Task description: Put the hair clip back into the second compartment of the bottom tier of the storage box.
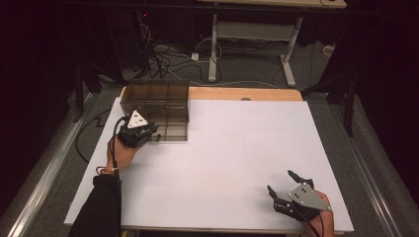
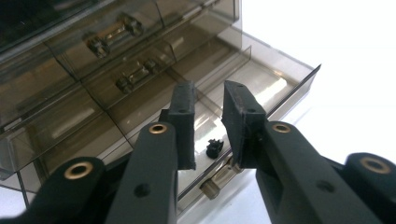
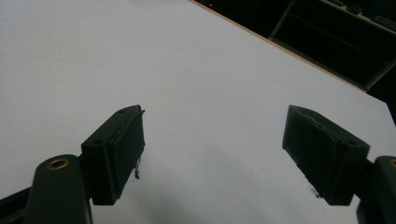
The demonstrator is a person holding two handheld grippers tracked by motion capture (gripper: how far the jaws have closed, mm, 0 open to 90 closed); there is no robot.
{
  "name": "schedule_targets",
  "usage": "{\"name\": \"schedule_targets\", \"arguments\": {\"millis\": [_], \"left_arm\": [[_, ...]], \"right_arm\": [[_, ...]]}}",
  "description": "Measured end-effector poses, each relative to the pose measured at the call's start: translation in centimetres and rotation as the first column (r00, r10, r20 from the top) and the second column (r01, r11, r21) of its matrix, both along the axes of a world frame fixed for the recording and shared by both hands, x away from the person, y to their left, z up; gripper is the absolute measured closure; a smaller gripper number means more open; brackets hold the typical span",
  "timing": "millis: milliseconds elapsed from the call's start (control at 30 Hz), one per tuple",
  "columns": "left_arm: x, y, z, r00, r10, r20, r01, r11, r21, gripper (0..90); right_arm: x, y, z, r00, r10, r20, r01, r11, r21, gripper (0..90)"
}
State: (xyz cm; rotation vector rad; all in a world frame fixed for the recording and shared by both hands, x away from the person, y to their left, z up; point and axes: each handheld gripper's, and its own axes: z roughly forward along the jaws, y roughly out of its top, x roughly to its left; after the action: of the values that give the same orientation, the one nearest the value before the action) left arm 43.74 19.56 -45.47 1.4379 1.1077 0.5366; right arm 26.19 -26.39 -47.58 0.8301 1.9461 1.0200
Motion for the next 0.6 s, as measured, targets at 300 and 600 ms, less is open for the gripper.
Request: {"name": "schedule_targets", "arguments": {"millis": [300,600], "left_arm": [[-1.8,-1.4,0.2,0.9960,-0.019,0.088,0.017,0.9996,0.021,63.2],[-2.1,-1.6,0.4,0.9945,-0.009,0.104,0.011,0.9998,-0.014,40.7]], "right_arm": [[0.0,0.0,-0.2,0.9999,0.010,-0.001,-0.010,0.9999,-0.013,21.1],[-0.1,0.0,-0.1,0.9998,0.019,0.002,-0.019,0.9997,-0.016,21.2]]}}
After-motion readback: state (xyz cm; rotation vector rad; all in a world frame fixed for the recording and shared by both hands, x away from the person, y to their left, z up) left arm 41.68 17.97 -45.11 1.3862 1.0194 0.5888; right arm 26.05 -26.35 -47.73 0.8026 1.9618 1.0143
